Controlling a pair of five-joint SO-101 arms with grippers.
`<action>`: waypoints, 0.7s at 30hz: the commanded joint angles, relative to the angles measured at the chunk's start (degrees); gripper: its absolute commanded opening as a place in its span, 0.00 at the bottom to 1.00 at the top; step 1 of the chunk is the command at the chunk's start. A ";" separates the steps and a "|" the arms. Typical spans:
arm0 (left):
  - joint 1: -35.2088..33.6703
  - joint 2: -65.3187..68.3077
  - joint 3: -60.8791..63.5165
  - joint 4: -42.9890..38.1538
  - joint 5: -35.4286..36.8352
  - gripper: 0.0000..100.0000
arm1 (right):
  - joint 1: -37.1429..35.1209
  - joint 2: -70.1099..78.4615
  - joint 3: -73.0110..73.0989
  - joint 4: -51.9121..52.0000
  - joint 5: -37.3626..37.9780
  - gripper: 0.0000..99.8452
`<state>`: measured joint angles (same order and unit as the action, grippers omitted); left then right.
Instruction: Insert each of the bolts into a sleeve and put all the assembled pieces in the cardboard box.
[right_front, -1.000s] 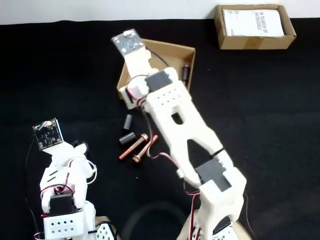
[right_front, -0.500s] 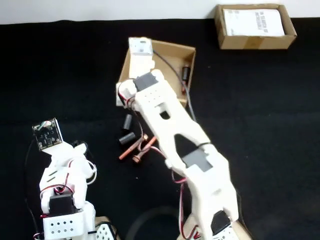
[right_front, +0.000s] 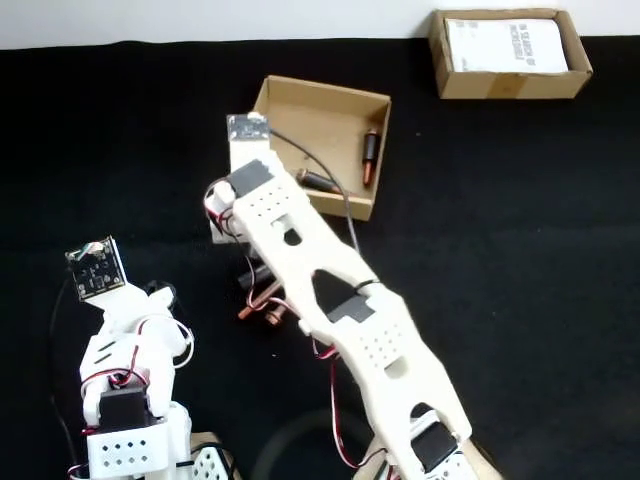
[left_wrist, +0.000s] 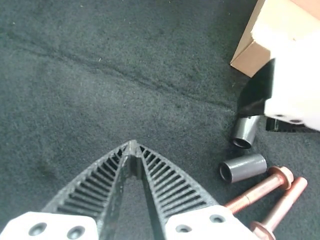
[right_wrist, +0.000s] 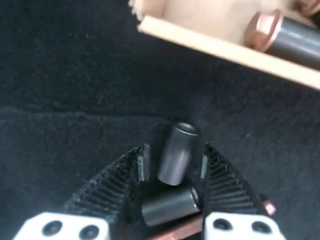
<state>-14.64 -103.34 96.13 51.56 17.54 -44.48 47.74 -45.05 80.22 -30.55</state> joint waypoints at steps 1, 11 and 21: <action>-0.31 -0.40 1.01 0.26 0.26 0.01 | -0.31 1.01 -4.00 0.75 -1.05 0.16; -0.22 -0.48 1.01 0.26 0.26 0.01 | -0.04 9.10 -10.59 0.66 -1.14 0.06; -0.22 -0.48 1.01 0.26 0.26 0.01 | 2.33 12.09 -21.41 10.95 -1.14 0.01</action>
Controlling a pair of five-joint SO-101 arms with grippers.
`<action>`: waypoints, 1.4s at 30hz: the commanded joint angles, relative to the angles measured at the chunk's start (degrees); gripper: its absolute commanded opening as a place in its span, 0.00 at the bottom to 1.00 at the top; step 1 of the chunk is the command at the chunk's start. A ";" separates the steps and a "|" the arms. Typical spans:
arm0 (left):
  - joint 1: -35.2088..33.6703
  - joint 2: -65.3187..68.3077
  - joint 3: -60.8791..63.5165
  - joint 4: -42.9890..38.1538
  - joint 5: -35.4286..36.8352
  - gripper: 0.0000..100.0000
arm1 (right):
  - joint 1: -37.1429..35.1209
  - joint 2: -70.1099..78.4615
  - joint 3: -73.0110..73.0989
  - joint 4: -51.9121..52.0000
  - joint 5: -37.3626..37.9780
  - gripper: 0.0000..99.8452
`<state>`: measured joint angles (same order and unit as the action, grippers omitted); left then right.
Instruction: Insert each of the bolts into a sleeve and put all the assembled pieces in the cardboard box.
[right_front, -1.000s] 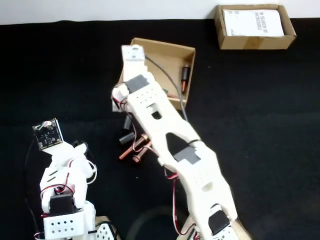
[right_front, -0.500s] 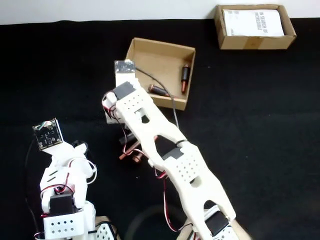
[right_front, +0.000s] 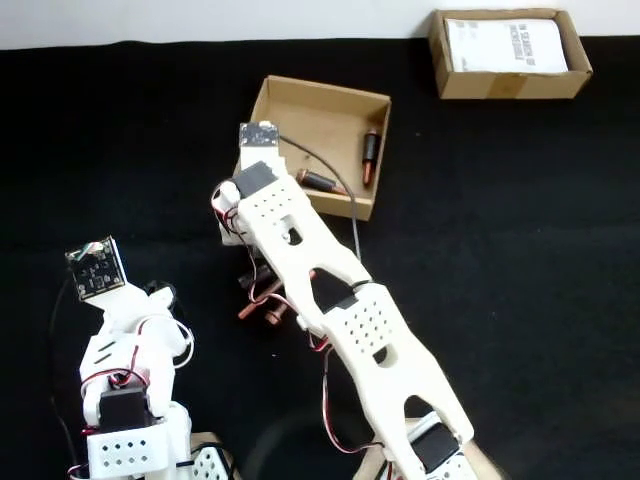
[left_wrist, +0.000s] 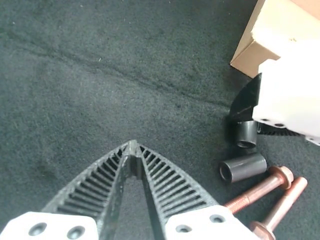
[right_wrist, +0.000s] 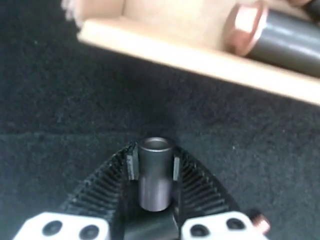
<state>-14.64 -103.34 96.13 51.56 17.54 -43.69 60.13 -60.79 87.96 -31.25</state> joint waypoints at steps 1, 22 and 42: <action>-0.22 -0.48 1.01 0.26 0.26 0.01 | 2.33 -0.40 -8.48 4.62 -0.26 0.01; 2.86 -0.22 1.01 1.76 0.26 0.01 | 16.92 -37.49 -8.92 13.32 15.91 0.01; 17.19 3.82 -17.98 15.30 -11.25 0.01 | 37.14 -89.80 74.77 4.79 10.55 0.01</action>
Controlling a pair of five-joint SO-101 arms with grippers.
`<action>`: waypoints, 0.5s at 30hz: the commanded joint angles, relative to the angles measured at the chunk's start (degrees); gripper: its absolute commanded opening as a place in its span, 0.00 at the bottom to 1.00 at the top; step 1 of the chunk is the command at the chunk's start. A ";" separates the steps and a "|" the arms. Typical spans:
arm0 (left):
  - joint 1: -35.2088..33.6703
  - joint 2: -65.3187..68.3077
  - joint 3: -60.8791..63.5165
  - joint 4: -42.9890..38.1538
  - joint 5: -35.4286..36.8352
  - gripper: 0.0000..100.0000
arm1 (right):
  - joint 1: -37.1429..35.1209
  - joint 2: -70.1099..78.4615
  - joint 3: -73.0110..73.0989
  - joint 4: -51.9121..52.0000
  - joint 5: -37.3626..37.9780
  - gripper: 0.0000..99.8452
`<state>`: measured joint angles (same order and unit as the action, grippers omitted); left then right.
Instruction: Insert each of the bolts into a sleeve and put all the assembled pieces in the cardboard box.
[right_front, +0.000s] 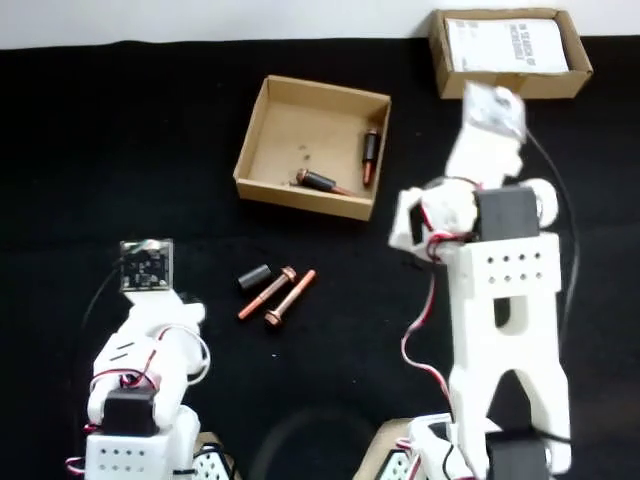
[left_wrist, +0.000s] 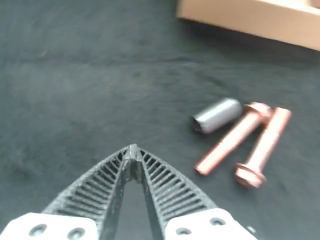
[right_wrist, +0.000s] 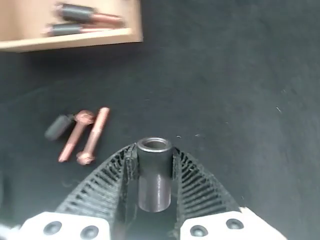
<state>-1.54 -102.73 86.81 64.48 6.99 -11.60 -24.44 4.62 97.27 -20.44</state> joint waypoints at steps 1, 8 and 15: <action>5.05 6.29 -11.38 2.90 -0.70 0.01 | 6.55 -6.81 12.97 -6.90 -0.18 0.01; 9.01 40.31 -30.64 2.99 -0.70 0.01 | 12.18 -18.59 32.31 -19.56 0.35 0.01; 16.22 67.47 -41.45 2.55 -1.32 0.01 | 16.84 -26.95 44.88 -31.60 7.12 0.01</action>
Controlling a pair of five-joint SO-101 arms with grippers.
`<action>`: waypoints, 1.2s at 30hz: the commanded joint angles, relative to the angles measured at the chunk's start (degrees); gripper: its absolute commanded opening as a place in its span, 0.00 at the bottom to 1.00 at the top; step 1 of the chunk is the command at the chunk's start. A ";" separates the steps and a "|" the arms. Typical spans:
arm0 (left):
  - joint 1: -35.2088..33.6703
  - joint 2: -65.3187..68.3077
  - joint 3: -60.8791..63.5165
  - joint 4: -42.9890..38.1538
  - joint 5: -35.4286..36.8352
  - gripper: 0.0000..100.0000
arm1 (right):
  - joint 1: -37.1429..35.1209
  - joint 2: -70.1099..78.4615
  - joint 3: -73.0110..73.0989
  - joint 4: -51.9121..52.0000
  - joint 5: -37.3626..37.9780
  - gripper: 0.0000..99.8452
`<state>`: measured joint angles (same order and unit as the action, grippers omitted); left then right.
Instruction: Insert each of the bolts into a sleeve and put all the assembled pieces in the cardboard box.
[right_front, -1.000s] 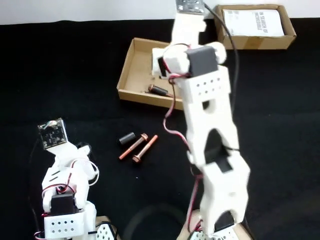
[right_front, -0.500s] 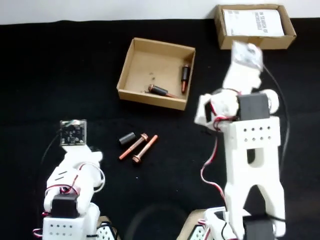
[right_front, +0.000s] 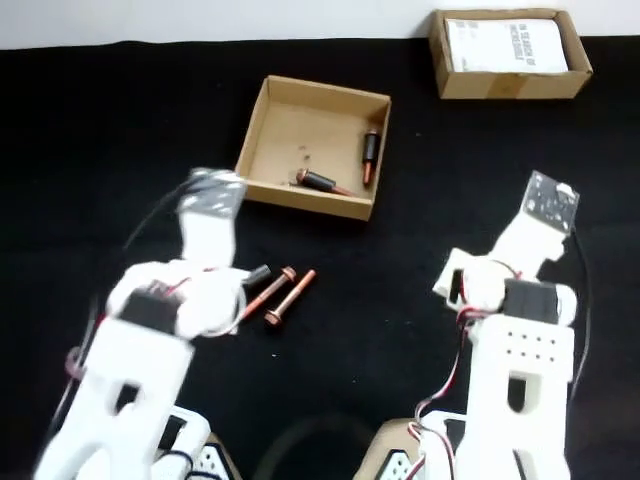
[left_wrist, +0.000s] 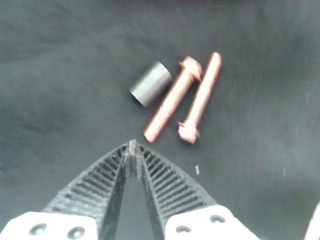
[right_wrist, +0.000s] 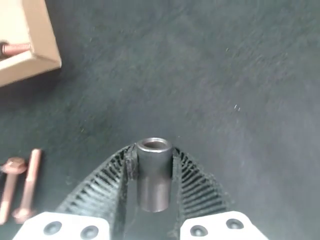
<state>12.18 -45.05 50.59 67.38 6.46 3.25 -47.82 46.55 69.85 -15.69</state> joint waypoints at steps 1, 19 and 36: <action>3.30 12.88 -6.46 -0.35 -2.20 0.01 | 2.42 -4.18 4.26 -5.23 3.34 0.01; 6.11 56.04 -35.74 0.18 -5.19 0.01 | 4.35 -5.41 13.58 -16.13 5.27 0.01; 7.34 66.07 -50.24 12.84 -11.78 0.02 | 4.35 -5.32 13.23 -17.36 5.27 0.01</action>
<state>18.86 21.58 3.56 77.85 -5.14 7.03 -51.87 60.44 53.41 -10.95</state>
